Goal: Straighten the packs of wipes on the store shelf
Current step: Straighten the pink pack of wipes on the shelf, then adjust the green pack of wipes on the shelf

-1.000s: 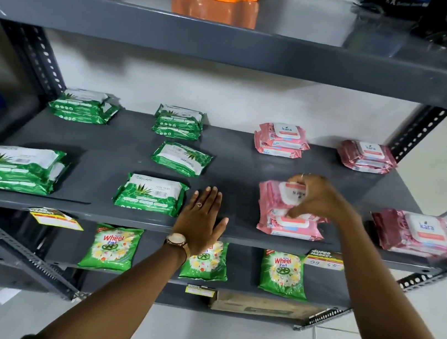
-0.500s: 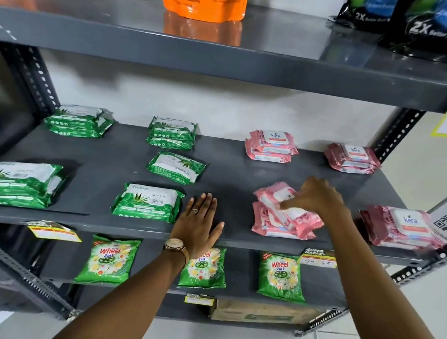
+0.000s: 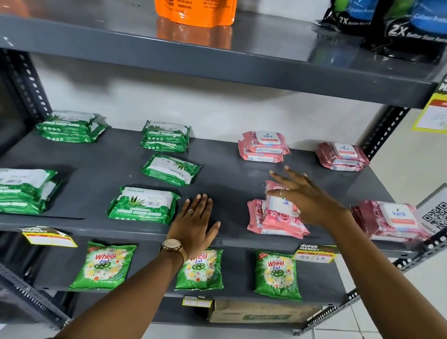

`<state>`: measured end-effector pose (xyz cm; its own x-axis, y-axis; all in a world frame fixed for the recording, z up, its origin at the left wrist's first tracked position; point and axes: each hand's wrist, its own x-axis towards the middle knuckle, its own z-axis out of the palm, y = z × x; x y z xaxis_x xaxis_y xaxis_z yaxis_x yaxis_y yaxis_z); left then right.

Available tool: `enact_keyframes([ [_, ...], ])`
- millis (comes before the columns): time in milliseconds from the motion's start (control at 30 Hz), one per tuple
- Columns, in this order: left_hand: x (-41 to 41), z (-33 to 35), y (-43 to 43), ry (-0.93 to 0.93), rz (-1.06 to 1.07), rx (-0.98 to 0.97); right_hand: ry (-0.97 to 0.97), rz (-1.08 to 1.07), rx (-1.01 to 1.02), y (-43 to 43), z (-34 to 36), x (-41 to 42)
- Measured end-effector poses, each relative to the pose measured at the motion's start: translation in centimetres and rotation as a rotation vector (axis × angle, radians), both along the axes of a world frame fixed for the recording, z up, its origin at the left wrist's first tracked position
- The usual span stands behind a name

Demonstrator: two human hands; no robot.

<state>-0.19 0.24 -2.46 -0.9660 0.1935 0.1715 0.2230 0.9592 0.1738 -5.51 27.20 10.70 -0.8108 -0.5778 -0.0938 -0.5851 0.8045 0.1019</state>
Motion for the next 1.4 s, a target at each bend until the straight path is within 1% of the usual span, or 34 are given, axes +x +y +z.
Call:
enact_keyframes([
  [33,0.0,0.0,0.0,-0.001,0.0,0.001,-0.031,-0.037,-0.007,-0.1,0.0,0.1],
  [133,0.1,0.0,0.0,-0.015,0.004,-0.005,-0.058,-0.12,0.072,-0.1,0.4,-0.4],
  [167,0.1,0.0,0.0,-0.018,0.004,-0.008,-0.104,-0.177,0.043,-0.2,0.6,-0.5],
  [267,-0.1,0.0,-0.1,-0.019,0.008,-0.016,-0.218,-0.328,-0.175,-0.5,0.6,-0.3],
  [367,0.0,-0.1,-0.1,-0.012,0.003,-0.015,-0.248,-0.387,-0.332,-1.0,0.3,0.7],
  [433,0.0,-0.1,-0.1,-0.008,-0.001,-0.019,-0.253,-0.377,-0.368,-1.4,0.2,1.2],
  [667,0.0,0.0,-0.1,-0.023,-0.008,-0.037,-0.287,-0.379,-0.384,-1.7,0.5,1.4],
  [800,0.1,0.3,-0.2,-0.031,-0.014,-0.037,-0.284,-0.384,-0.366,-1.7,0.3,1.6],
  [900,0.1,0.4,-0.1,-0.076,0.0,-0.029,-0.296,-0.38,-0.345,-1.7,0.2,1.8],
  [933,0.0,0.4,-0.1,-0.095,0.002,-0.031,-0.282,-0.377,-0.326,-1.7,0.2,2.0],
  [1000,-0.3,1.1,-0.2,-0.177,-0.018,-0.023,-0.174,-0.351,-0.339,-2.2,0.2,2.8],
  [1033,-0.6,2.0,-0.5,-0.224,-0.041,-0.005,-0.111,-0.326,-0.389,-2.9,0.0,3.2],
  [1067,-0.7,3.3,-0.9,-0.226,-0.062,0.016,-0.063,-0.297,-0.463,-3.9,-0.2,3.8],
  [1133,-1.2,5.9,-2.3,-0.065,-0.107,0.021,-0.03,-0.236,-0.595,-6.8,-1.3,5.1],
  [1167,-1.6,7.1,-3.1,0.022,-0.131,0.012,-0.034,-0.204,-0.625,-8.4,-2.0,5.7],
  [1200,-2.4,8.0,-4.0,0.07,-0.138,-0.004,-0.052,-0.169,-0.624,-10.1,-3.3,5.9],
  [1233,-3.2,8.7,-4.9,0.079,-0.132,-0.019,-0.091,-0.136,-0.59,-11.7,-4.7,6.1],
  [1333,-6.6,9.4,-7.6,-0.072,-0.081,-0.101,-0.259,-0.145,-0.419,-15.3,-9.0,5.2],
  [1367,-7.7,9.2,-8.4,-0.131,-0.08,-0.154,-0.271,-0.187,-0.404,-16.1,-10.3,4.7],
  [1400,-8.6,9.0,-9.1,-0.178,-0.085,-0.206,-0.245,-0.225,-0.399,-16.7,-11.2,4.4],
])
